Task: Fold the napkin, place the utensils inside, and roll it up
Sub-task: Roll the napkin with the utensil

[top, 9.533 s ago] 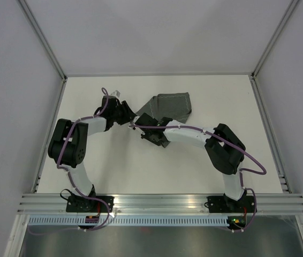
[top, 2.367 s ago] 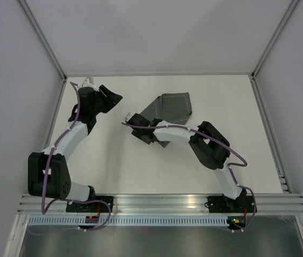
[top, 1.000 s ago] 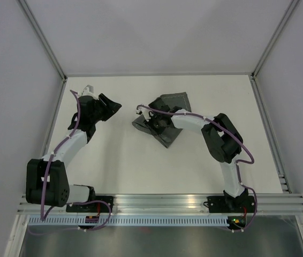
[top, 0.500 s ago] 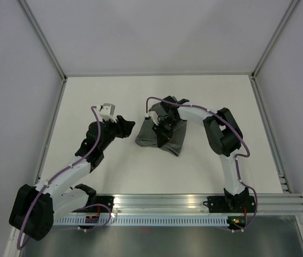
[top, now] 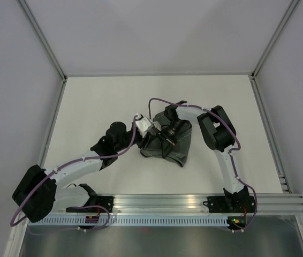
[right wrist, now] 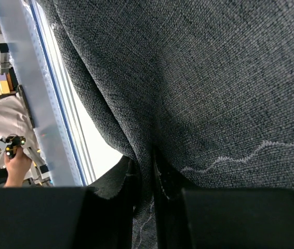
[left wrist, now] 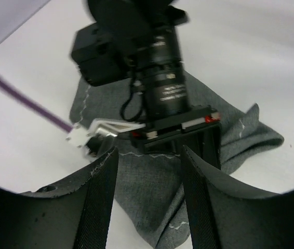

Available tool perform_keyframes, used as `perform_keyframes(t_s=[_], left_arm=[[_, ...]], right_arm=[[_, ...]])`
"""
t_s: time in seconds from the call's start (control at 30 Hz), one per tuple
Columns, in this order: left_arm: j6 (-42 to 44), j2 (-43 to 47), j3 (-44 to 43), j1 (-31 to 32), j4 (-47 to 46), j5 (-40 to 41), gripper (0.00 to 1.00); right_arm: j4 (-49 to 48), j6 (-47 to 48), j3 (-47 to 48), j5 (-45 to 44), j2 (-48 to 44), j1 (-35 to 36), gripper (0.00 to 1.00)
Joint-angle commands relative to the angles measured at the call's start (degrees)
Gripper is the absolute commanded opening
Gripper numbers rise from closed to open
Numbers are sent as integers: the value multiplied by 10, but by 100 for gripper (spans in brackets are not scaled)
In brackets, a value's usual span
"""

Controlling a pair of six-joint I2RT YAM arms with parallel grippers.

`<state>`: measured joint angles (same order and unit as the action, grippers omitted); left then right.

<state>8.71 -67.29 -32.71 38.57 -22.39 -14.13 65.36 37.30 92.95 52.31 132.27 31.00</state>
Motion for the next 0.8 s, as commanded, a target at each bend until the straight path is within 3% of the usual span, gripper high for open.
perform_keyframes(t_s=[0.0,0.27,0.77], left_arm=[[154,-28,-27,46,25,5,57],[220,-106,-76,93,117,37,57],[270,-179,-98,150,162,60,60]], right_arm=[[-12,45,-4,-72,33,0,3],[-23,37,-1,-78,40,-2,2],[-35,26,0,-85,48,-7,2]])
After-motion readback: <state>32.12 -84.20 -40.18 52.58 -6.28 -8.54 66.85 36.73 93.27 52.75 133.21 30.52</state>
